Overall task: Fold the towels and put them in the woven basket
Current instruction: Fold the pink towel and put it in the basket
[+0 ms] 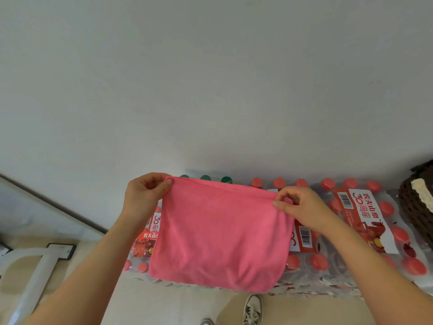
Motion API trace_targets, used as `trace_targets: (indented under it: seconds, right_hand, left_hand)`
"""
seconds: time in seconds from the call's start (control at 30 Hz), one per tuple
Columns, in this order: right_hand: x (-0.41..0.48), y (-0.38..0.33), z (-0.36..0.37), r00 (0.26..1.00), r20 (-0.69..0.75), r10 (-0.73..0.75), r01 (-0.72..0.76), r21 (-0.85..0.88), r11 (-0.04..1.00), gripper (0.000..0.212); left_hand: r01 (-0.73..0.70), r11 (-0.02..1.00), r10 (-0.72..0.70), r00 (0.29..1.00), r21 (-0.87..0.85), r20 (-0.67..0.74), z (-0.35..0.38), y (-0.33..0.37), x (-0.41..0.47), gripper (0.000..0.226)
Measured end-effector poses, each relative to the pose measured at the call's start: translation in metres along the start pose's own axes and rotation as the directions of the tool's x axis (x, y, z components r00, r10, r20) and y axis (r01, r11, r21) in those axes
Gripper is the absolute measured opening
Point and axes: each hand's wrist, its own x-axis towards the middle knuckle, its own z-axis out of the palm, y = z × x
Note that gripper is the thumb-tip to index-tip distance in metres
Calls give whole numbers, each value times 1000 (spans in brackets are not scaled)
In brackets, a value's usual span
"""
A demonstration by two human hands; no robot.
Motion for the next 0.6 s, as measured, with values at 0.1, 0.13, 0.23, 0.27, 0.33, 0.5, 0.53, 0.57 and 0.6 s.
trace_targets:
  seconds: [0.1, 0.13, 0.23, 0.27, 0.33, 0.5, 0.53, 0.57, 0.6]
  right_hand:
    - [0, -2, -3, 995, -98, -1, 6, 46, 999, 10]
    - [0, -4, -2, 993, -116, -12, 12, -2, 1000, 13]
    - [-3, -12, -2, 989, -138, -57, 43, -104, 994, 19]
    - [-5, -15, -5, 987, -145, -73, 56, -120, 991, 20]
    - [-10, -22, -13, 983, -160, -92, 69, -139, 988, 17]
    - [-24, -46, -32, 985, -168, -39, 33, -37, 999, 14]
    - [-29, -54, -35, 987, -158, -16, 20, 24, 1000, 14]
    - [-35, -61, -38, 989, -145, 7, 6, 90, 996, 15]
    - [-41, -67, -41, 990, -136, 21, -2, 137, 991, 16]
  left_hand:
    - [53, 998, -53, 999, -24, 7, 0, -5, 4, 7]
    - [65, 998, -65, 998, -27, 12, 0, -5, 5, 6]
    - [73, 996, -72, 997, -53, 19, 2, -2, 10, 6]
    - [63, 996, -61, 998, -64, 27, 2, 0, 10, 6]
    - [34, 996, -30, 998, -85, 55, 1, 5, 10, 7]
    - [35, 982, -11, 991, -184, 130, -8, 16, 5, 11]
    - [42, 976, -12, 991, -216, 137, -10, 20, 3, 12]
    - [43, 969, -8, 990, -242, 144, -12, 23, 0, 14]
    - [37, 964, 4, 988, -264, 153, -14, 27, -2, 14]
